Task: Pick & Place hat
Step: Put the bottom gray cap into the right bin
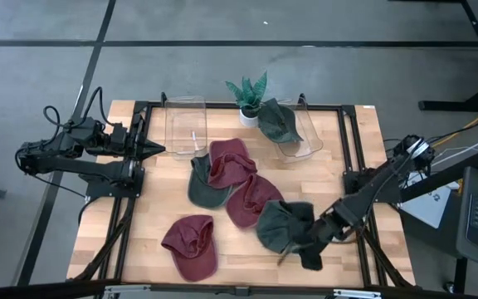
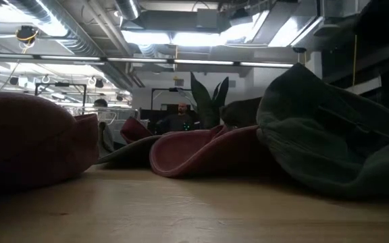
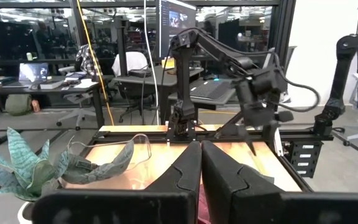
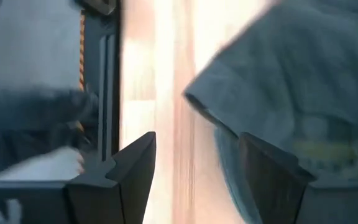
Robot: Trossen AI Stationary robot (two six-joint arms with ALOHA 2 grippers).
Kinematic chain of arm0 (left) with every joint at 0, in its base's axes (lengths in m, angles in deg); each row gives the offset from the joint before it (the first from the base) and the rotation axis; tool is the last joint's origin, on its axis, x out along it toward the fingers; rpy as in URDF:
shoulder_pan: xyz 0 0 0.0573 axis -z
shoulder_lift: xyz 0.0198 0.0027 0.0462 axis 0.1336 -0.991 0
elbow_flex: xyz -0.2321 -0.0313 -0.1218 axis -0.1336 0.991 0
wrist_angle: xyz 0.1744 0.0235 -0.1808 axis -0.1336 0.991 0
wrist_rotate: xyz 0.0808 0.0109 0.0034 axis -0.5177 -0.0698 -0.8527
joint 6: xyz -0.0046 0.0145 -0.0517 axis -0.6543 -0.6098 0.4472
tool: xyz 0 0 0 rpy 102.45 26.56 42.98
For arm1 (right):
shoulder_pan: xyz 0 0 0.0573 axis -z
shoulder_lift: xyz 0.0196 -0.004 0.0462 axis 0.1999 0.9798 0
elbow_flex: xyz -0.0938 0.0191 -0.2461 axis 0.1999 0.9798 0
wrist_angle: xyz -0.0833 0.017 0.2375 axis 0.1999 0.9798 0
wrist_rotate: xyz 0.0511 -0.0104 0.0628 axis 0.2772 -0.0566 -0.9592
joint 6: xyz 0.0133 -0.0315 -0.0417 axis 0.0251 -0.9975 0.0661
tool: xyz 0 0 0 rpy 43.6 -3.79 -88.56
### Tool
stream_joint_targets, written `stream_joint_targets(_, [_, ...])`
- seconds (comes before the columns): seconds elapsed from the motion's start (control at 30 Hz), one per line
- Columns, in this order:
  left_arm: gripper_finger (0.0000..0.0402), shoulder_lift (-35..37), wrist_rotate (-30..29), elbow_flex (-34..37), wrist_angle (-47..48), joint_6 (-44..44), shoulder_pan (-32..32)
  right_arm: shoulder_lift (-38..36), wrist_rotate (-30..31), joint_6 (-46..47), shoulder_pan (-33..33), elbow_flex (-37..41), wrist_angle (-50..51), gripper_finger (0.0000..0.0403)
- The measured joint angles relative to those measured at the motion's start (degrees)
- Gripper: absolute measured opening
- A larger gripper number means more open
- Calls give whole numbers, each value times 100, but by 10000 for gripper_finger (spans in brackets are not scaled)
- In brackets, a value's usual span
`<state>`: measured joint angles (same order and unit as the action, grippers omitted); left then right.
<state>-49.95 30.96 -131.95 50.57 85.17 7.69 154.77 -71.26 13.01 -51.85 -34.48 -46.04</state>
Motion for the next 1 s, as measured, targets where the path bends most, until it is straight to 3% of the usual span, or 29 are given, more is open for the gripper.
stream_joint_targets(0.23, [8,-2,0,0,0,-2,2,471,1137,-1470,-425,2,-214,226])
stream_joint_targets(0.37, [9,0,-1,0,-1,0,1,676,1284,-1864,-507,2,-450,226])
stream_joint_targets(0.7, [12,0,-2,0,0,0,1,1311,1338,-2036,-610,2,-574,226])
stream_joint_targets(1.0, [13,0,-1,0,-2,-1,0,1517,2470,-2049,-608,4,-571,226])
